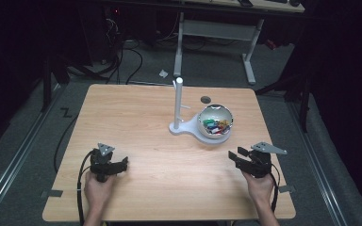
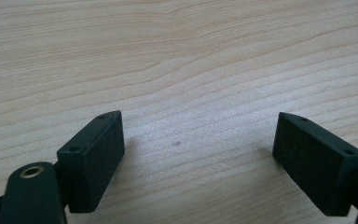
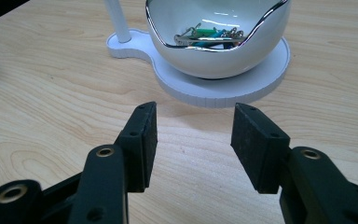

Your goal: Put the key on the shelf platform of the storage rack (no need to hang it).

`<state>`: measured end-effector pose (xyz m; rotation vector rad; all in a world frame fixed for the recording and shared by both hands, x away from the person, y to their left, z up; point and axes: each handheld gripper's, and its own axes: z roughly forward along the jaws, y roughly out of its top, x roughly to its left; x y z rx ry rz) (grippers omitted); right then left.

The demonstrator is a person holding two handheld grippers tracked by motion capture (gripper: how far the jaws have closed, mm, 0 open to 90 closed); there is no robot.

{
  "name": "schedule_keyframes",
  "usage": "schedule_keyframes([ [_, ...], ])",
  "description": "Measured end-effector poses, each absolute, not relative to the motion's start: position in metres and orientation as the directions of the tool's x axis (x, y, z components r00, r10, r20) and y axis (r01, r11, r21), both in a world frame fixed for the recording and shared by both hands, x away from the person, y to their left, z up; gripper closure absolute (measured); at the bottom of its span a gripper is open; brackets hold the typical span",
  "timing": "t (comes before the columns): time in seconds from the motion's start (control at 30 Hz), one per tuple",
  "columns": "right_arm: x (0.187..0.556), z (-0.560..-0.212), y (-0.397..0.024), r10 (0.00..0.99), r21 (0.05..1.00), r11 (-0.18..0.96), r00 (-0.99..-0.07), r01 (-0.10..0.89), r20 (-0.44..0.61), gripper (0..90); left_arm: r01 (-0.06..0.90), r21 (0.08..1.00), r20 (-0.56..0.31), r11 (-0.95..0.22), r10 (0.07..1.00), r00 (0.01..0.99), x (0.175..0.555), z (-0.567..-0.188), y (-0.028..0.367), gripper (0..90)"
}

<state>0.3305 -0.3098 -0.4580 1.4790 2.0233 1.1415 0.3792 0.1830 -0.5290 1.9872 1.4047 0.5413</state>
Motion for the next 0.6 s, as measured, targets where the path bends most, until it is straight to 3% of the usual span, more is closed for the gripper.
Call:
schedule_keyframes([
  [0.6, 0.333, -0.477, -0.315, 0.929, 0.759, 0.101, -0.335, 0.643, 0.160, 50.8, 0.676, 0.701, -0.029, -0.227, 0.938, 0.345, 0.379, -0.529, 0.183, 16.9],
])
